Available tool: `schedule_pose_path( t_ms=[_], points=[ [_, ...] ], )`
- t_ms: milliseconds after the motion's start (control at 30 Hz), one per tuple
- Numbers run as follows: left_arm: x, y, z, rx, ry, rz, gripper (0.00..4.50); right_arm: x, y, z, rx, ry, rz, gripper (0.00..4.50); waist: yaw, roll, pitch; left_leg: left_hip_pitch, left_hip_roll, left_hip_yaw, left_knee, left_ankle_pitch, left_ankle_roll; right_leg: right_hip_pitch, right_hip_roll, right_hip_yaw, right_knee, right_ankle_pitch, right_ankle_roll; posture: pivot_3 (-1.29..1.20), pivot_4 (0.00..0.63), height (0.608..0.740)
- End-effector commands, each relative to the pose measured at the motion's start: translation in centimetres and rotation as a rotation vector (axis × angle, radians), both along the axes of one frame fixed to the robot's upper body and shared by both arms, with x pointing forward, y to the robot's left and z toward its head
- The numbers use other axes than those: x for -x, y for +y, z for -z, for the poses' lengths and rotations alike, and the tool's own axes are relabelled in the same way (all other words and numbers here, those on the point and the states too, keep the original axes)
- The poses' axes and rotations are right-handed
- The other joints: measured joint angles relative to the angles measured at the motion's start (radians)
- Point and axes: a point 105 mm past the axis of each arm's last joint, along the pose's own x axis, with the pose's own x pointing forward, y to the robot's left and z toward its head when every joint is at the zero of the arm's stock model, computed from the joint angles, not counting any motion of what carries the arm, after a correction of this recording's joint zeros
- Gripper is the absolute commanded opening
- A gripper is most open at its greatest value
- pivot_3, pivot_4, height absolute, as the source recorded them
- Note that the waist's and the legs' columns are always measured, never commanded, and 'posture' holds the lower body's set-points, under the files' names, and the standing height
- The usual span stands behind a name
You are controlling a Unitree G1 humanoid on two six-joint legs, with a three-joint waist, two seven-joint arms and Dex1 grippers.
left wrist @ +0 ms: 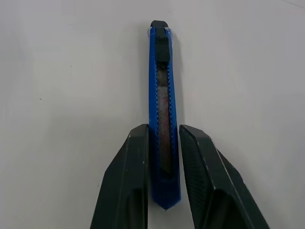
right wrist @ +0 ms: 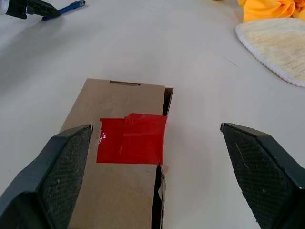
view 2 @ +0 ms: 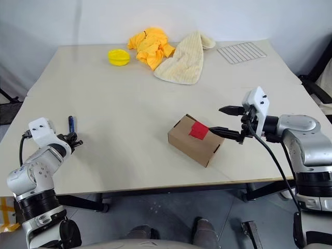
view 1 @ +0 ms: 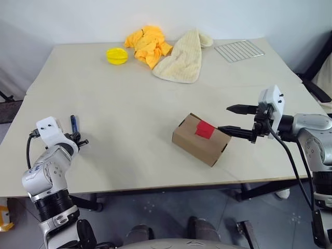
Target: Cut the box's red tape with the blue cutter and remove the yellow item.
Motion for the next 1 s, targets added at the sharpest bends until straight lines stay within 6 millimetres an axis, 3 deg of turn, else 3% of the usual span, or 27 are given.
schedule_pose_path(
  t_ms=[33, 133, 267, 433, 733, 1000],
  points=[
    [1.1, 0.3, 3.1, 0.019, 0.139, -0.013, 1.09, 0.3, -0.5, -1.4, 0.003, -0.048, 0.007, 4.50, 0.000, 0.000, 0.000, 0.000, 0.000, 0.000, 0.000, 0.000, 0.000, 0.000, 0.000, 0.000, 0.000, 0.000, 0.000, 0.00, 0.150, 0.740],
    [1.1, 0.3, 3.1, 0.026, 0.138, -0.012, 1.09, 0.3, -0.5, -1.4, 0.003, -0.048, 0.007, 4.50, 0.000, 0.000, 0.000, 0.000, 0.000, 0.000, 0.000, 0.000, 0.000, 0.000, 0.000, 0.000, 0.000, 0.000, 0.000, 0.00, 0.150, 0.740],
    [1.1, 0.4, 2.9, -0.008, 0.141, 0.002, 0.45, 0.2, -0.5, -1.4, 0.001, -0.049, 0.009, 4.50, -0.001, 0.000, 0.000, 0.000, 0.000, 0.000, 0.000, 0.000, 0.000, 0.000, 0.000, 0.000, 0.000, 0.000, 0.000, 0.00, 0.150, 0.740],
    [1.1, -0.1, 2.3, -0.070, 0.147, 0.083, 0.45, 0.2, -0.5, -1.5, -0.003, -0.054, 0.010, 4.50, -0.005, 0.000, 0.000, 0.001, 0.000, 0.001, -0.001, 0.000, 0.000, 0.000, 0.000, 0.000, 0.000, 0.000, 0.000, 0.00, 0.150, 0.740],
    [1.8, -3.8, 0.7, -0.121, 0.086, 0.394, 0.45, 0.5, -0.3, -1.6, -0.018, -0.069, 0.011, 4.50, -0.004, 0.000, 0.000, 0.000, 0.000, 0.001, -0.001, 0.000, 0.000, 0.000, 0.000, 0.001, 0.000, 0.000, 0.000, 0.00, 0.150, 0.740],
    [6.7, -11.1, -0.9, 0.058, -0.004, 0.904, 0.45, 1.3, -0.1, -2.4, -0.033, -0.096, 0.014, 4.50, 0.006, -0.001, 0.001, -0.002, 0.000, 0.001, -0.001, 0.000, -0.001, -0.002, 0.000, 0.000, -0.001, 0.000, -0.001, 0.00, 0.150, 0.740]
  ],
)
